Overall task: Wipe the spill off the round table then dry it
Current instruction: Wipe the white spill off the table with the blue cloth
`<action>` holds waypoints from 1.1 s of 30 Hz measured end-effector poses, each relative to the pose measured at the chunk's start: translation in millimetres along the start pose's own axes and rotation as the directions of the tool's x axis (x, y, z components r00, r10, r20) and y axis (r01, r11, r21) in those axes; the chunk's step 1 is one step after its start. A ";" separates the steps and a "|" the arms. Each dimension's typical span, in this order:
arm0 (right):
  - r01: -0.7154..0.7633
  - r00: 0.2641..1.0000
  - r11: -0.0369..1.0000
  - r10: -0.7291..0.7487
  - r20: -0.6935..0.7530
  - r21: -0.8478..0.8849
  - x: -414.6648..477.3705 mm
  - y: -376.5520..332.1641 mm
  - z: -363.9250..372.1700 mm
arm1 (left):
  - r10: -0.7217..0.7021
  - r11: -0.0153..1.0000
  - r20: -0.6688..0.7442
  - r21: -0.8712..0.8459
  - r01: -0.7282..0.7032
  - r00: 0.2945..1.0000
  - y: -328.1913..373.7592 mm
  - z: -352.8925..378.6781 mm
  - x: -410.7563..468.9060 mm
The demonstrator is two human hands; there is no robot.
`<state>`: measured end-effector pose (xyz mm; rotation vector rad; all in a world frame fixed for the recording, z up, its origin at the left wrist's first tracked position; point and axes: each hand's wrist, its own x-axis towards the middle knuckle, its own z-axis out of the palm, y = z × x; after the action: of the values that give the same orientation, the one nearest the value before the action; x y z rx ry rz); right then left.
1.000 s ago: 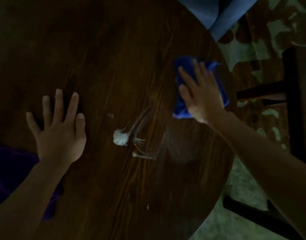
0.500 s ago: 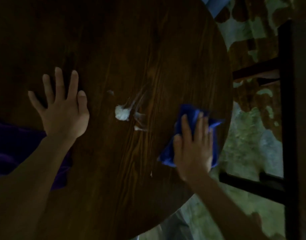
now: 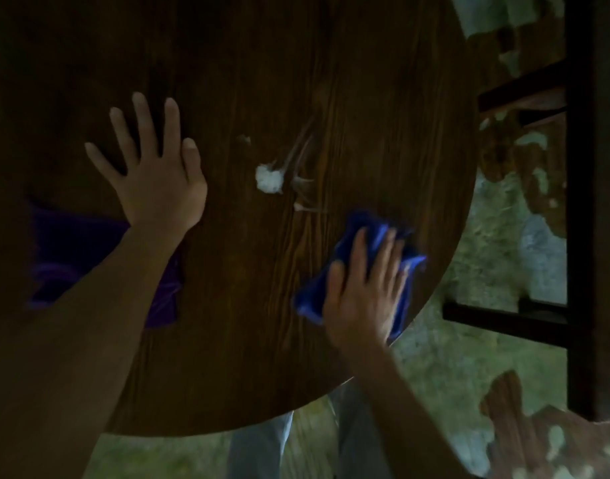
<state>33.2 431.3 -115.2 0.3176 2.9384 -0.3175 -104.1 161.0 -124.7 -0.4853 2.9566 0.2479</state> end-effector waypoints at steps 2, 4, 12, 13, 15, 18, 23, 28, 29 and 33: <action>-0.129 0.987 0.991 0.131 -0.093 0.023 69.6 8.4 -7.6 | -0.009 1.000 -0.024 0.004 0.009 1.000 -6.9 2.3 -0.2; -0.252 0.955 0.964 0.261 -0.137 0.080 129.3 14.5 -21.6 | -0.007 1.000 -0.027 -0.003 0.007 1.000 -6.5 4.6 1.4; 0.245 0.965 0.969 -0.239 0.109 -0.043 -24.5 -8.8 -3.2 | 0.009 1.000 -0.029 -0.006 -0.009 1.000 -4.5 2.9 -1.9; 0.332 0.936 0.942 -0.321 0.143 -0.053 -14.7 -0.9 -4.0 | 0.010 1.000 -0.029 -0.006 -0.010 1.000 -3.3 2.7 -1.0; 0.355 0.930 0.930 -0.341 0.135 -0.095 38.9 13.5 -11.1 | 0.015 1.000 -0.028 -0.010 -0.016 0.999 -2.1 2.3 0.0; 0.090 0.996 0.995 -0.091 -0.020 -0.038 152.4 13.2 -28.7 | 0.017 1.000 -0.030 -0.012 -0.017 0.999 -2.6 2.6 -0.2; 0.181 0.983 0.980 -0.181 0.004 -0.083 254.6 -25.1 -43.2 | -0.010 1.000 -0.020 0.005 0.010 1.000 -4.6 3.3 0.7; 0.713 0.701 0.679 -0.698 0.145 -0.177 212.2 -21.1 -34.2 | -0.029 0.999 0.009 0.018 0.029 1.000 -2.2 0.1 0.5; 0.809 0.588 0.561 -0.784 0.199 -0.177 187.9 -9.3 -27.7 | -0.033 0.999 0.012 0.018 0.033 0.999 -1.7 -0.2 -0.3; 0.930 0.365 0.325 -0.871 0.330 -0.171 205.5 23.9 -40.6 | -0.034 0.999 0.006 0.019 0.034 0.999 1.4 -0.1 -1.0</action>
<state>-165.1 502.8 -119.5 -1.4233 2.5391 0.0637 -103.6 162.5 -124.2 -0.5303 2.9387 0.2169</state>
